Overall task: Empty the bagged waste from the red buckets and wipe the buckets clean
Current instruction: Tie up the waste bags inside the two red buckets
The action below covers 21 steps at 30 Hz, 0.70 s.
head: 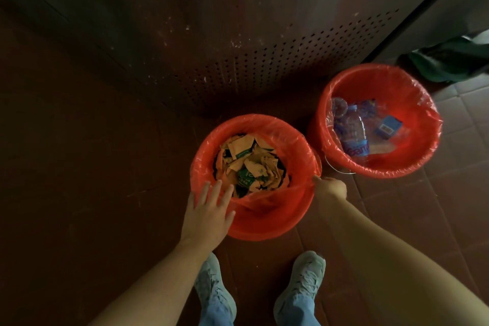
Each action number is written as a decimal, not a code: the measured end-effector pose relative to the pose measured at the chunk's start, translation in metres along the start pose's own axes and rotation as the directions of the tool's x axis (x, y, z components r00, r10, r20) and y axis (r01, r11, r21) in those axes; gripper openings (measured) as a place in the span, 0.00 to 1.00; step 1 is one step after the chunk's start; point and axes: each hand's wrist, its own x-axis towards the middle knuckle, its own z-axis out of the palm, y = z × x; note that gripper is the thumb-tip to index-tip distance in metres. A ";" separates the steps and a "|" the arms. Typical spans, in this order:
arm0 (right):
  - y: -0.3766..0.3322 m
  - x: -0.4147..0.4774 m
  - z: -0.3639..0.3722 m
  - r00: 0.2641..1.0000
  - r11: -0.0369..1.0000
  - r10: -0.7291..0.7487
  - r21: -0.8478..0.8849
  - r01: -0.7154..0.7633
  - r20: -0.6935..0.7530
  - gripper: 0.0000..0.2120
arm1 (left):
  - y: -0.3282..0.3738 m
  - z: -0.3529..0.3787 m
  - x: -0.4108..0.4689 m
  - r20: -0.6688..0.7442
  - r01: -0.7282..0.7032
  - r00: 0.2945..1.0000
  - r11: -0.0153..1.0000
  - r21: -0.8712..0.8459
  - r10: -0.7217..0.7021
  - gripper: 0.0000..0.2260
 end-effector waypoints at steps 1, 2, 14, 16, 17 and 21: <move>0.000 0.003 0.001 1.000 1.000 0.007 0.017 -0.008 0.014 0.13 | 0.002 0.003 0.001 0.006 -0.019 1.000 1.000 0.013 0.019 0.28; 0.001 0.006 0.001 1.000 1.000 0.014 0.021 -0.015 0.027 0.13 | 0.004 0.005 0.002 0.015 -0.038 0.999 0.999 0.023 0.038 0.27; -0.004 -0.033 0.033 0.829 0.750 -0.509 -0.354 0.559 0.230 0.08 | 0.013 -0.002 0.005 0.044 -0.059 0.997 0.998 0.005 0.059 0.23; -0.001 -0.037 0.037 0.825 0.750 -0.506 -0.344 0.565 0.253 0.06 | 0.012 -0.003 0.006 0.036 -0.066 0.997 0.998 0.002 0.066 0.23; -0.003 -0.038 0.037 0.849 0.795 -0.475 -0.302 0.526 0.231 0.05 | 0.011 -0.002 0.007 0.031 -0.069 0.997 0.998 -0.003 0.070 0.23; -0.022 -0.032 0.034 0.957 0.956 -0.283 0.089 0.278 0.055 0.12 | 0.006 0.000 0.011 0.007 -0.083 0.997 0.996 -0.029 0.083 0.22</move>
